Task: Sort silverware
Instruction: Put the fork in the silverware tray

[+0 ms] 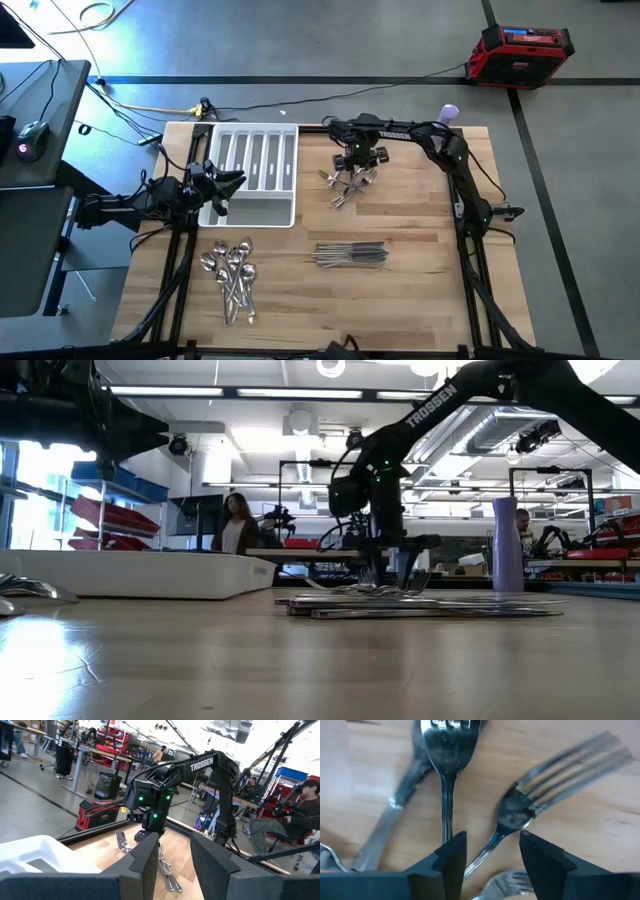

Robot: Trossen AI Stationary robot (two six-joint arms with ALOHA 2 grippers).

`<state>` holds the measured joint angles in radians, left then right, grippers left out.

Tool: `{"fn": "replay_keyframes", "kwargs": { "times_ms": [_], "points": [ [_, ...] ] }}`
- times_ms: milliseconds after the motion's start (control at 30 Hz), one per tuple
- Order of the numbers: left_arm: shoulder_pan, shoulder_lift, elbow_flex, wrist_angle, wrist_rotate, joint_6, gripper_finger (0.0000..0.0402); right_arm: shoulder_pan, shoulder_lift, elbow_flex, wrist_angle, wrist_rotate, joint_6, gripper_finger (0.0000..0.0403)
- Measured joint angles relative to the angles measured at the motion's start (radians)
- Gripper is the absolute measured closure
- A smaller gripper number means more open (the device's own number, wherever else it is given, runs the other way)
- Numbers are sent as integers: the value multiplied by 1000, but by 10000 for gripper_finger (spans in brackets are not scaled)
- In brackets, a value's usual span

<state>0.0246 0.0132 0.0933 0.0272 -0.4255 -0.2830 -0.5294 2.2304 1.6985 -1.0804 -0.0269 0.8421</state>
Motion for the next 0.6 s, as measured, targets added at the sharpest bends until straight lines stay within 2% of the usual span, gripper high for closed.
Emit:
{"fn": "replay_keyframes", "kwargs": {
  "times_ms": [367,533,600],
  "points": [
    [0,0,0,0,0,-1,304,13,2,-64,93,2,-42,389],
    [0,0,0,-1,0,-2,304,17,-22,-68,86,58,-65,398],
    [0,0,0,-3,0,-2,304,26,-42,-72,77,128,-65,400]
  ]
}}
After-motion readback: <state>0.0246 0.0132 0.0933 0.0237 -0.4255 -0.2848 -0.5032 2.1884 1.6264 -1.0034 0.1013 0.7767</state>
